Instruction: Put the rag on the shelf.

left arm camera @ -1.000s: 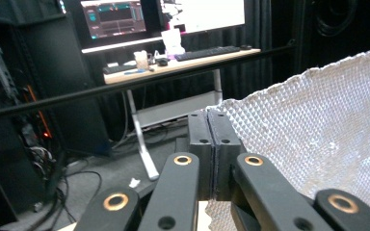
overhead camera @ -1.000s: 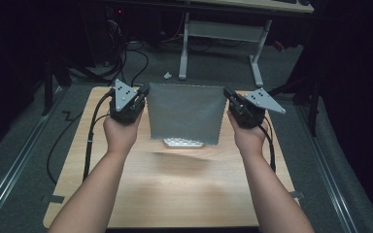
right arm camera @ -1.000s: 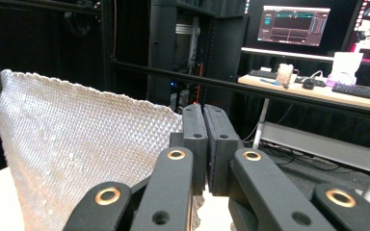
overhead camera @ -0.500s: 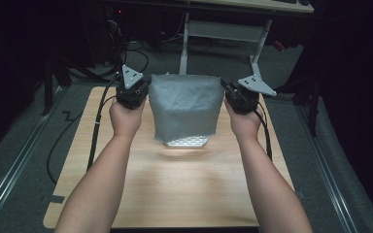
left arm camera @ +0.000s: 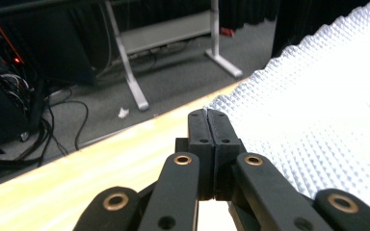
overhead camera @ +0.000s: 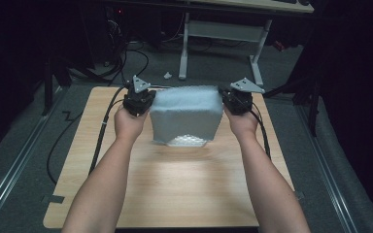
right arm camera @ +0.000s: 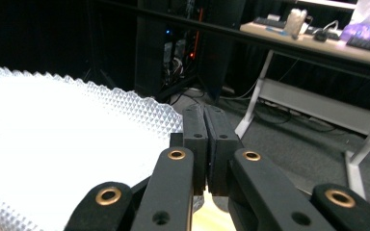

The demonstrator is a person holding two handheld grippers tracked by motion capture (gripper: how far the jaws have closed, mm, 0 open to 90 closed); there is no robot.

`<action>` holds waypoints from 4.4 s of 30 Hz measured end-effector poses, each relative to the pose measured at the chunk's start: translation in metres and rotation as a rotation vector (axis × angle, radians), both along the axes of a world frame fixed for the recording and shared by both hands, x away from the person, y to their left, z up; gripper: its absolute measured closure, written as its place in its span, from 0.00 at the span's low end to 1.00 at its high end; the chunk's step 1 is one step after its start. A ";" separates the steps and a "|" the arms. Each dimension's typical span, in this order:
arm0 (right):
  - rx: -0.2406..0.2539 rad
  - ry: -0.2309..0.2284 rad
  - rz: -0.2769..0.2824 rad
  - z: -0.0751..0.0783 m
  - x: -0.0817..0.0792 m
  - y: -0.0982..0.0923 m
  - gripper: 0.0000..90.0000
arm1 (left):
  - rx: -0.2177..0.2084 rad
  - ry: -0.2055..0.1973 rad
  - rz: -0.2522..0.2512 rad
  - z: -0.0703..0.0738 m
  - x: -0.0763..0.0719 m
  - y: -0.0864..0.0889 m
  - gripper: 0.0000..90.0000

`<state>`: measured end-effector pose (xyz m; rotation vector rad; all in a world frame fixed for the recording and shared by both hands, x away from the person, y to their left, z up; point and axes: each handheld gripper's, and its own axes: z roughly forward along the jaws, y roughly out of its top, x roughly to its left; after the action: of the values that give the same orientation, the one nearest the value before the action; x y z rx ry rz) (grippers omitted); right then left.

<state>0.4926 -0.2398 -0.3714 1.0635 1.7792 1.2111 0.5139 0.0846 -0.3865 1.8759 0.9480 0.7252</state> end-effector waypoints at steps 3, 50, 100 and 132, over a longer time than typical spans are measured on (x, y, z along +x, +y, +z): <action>0.000 0.007 0.006 -0.004 0.000 -0.002 1.00 | -0.014 0.008 -0.012 -0.006 -0.002 0.001 1.00; 0.014 0.166 0.044 -0.095 -0.022 0.000 0.99 | -0.075 0.168 -0.097 -0.086 -0.029 0.006 0.99; 0.008 0.162 -0.055 -0.092 -0.027 -0.031 0.84 | -0.120 0.096 0.013 -0.073 -0.041 0.046 0.74; -0.087 0.136 0.063 -0.084 -0.152 -0.027 0.62 | -0.103 0.195 -0.130 -0.097 -0.181 0.058 0.58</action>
<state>0.3406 -0.2665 -0.4557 1.0685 1.9637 1.1106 0.3333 0.1429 -0.4840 1.9218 0.9561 0.4139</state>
